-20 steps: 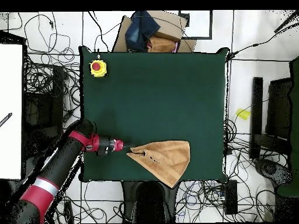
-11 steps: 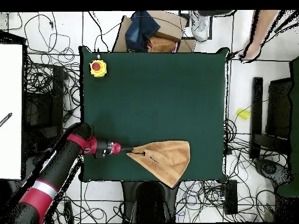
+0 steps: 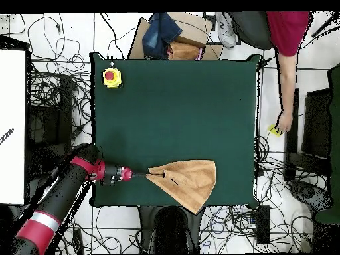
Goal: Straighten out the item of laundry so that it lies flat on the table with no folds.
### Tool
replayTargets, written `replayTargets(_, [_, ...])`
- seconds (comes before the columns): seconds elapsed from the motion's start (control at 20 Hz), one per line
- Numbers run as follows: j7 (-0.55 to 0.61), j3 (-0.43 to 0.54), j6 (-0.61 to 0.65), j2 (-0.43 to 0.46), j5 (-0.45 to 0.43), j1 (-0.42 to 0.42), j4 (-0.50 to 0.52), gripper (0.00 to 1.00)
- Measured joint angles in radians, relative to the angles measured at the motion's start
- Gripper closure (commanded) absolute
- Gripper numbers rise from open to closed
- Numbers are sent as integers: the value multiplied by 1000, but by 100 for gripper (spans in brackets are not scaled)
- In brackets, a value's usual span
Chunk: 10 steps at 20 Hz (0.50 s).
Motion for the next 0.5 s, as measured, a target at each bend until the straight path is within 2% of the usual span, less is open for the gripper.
replayTargets(0.5, [0,1,0,-14,0,10,45,0])
